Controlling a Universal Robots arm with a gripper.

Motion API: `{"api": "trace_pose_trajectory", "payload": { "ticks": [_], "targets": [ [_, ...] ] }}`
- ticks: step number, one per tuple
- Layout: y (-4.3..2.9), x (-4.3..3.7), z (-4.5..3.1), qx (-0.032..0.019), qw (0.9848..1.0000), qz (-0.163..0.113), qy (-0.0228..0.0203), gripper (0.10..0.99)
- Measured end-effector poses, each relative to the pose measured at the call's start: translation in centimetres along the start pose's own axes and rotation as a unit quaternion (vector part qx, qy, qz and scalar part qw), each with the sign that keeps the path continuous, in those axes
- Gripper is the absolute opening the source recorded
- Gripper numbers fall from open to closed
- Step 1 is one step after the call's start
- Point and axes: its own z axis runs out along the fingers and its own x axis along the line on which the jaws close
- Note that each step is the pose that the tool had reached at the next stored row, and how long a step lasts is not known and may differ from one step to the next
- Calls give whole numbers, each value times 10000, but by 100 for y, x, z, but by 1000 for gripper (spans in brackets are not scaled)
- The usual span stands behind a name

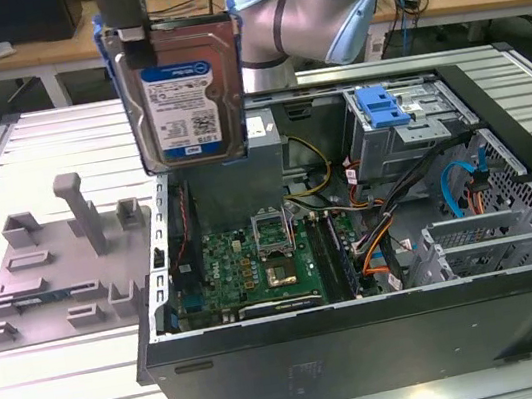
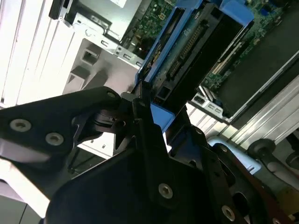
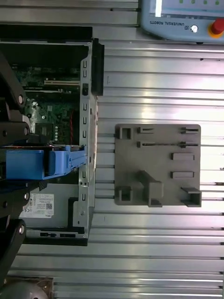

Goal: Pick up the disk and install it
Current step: 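Pick up the disk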

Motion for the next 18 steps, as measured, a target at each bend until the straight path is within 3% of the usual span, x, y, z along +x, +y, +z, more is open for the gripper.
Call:
{"api": "trace_pose_trajectory", "payload": {
  "ticks": [3,10,18],
  "targets": [
    [-135,66,-8,-3,10000,-1,-1,369],
    [-343,193,-20,-6,10000,0,-1,369],
    [-628,363,-30,-6,10000,-1,-1,369]
  ]
}}
